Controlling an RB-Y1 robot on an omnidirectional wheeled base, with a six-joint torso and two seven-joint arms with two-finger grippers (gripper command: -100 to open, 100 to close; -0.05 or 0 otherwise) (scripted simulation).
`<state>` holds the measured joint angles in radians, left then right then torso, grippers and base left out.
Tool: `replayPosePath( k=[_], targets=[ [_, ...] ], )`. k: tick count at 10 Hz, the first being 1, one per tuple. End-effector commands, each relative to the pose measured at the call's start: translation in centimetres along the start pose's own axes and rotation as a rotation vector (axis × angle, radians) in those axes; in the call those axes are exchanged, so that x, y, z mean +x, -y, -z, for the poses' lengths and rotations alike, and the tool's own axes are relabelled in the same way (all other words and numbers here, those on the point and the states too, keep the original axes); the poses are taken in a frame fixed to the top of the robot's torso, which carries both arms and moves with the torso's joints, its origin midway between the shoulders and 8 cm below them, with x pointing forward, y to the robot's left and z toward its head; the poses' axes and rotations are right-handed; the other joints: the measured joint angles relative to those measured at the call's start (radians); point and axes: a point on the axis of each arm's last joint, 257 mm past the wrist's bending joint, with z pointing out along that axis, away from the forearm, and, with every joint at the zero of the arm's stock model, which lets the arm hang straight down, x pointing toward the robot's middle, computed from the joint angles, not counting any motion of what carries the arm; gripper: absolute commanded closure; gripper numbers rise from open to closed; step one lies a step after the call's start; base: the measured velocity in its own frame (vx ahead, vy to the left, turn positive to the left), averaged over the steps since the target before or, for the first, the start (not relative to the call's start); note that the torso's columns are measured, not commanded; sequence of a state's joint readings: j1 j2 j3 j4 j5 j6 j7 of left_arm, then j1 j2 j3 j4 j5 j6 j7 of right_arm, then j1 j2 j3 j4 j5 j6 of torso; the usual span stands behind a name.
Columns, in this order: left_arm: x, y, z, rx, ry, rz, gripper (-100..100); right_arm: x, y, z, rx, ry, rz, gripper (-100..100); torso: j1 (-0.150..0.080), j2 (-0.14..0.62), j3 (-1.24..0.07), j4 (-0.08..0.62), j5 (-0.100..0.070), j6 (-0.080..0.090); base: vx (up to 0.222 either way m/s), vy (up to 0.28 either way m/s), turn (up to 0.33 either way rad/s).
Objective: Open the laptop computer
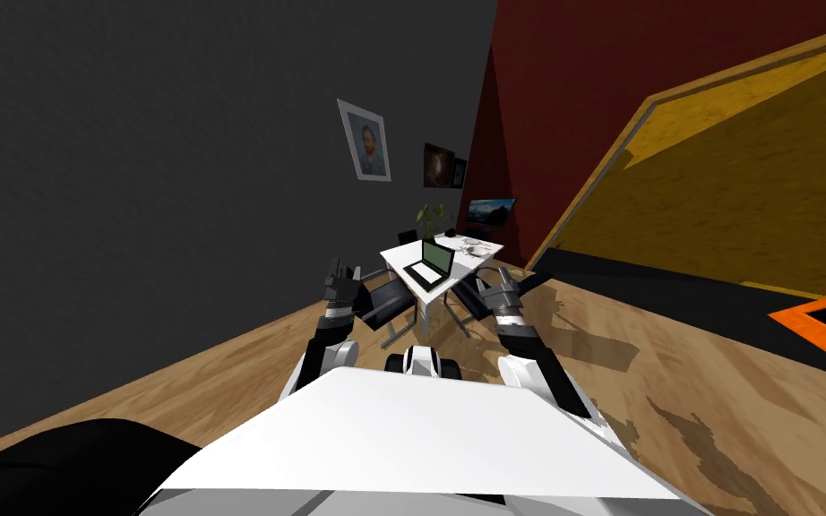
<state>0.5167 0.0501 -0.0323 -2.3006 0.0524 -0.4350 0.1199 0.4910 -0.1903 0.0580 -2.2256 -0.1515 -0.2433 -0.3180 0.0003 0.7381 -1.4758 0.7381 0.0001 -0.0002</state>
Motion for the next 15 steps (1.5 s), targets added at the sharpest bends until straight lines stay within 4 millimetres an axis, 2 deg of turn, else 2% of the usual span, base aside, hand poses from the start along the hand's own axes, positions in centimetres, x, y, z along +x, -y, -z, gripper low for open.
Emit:
replayPosePath(
  k=[1, 5, 8, 10, 13, 15],
  targets=[
    [0.0, 0.0, 0.0, 0.0, 0.0, 0.0, 0, -0.6, 0.9, -0.3, 0.03, 0.015, -0.114, -100, 0.0, 0.0, 0.0, 0.0, 0.0, 0.0, 0.032, -0.061, 0.09],
    [0.0, 0.0, 0.0, 0.0, 0.0, 0.0, 0, -1.4, 2.9, -0.7, 0.081, 0.05, -0.313, -100, 0.0, 0.0, 0.0, 0.0, 0.0, 0.0, 0.059, -0.084, 0.135],
    [0.0, 0.0, 0.0, 0.0, 0.0, 0.0, 0, -1.6, 3.6, -0.8, 0.098, 0.064, -0.408, -100, 0.0, 0.001, 0.001, 0.0, 0.0, 0.0, 0.035, -0.074, 0.083],
    [0.0, 0.0, 0.0, 0.0, 0.0, 0.0, 0, -2.0, 5.1, -1.1, 0.135, 0.091, -0.54, -100, 0.0, 0.0, 0.0, 0.0, 0.0, 0.0, 0.044, -0.083, 0.153],
    [0.0, 0.0, 0.0, 0.0, 0.0, 0.0, 0, -2.1, 5.9, -1.2, 0.152, 0.109, -0.641, -100, 0.0, 0.0, 0.0, 0.0, 0.0, 0.0, 0.041, -0.072, 0.082],
    [0.0, 0.0, 0.0, 0.0, 0.0, 0.0, 0, -2.3, 7.5, -1.3, 0.189, 0.138, -0.774, -100, -0.001, 0.001, 0.0, 0.0, 0.0, 0.0, 0.04, -0.106, 0.157]
  ],
)
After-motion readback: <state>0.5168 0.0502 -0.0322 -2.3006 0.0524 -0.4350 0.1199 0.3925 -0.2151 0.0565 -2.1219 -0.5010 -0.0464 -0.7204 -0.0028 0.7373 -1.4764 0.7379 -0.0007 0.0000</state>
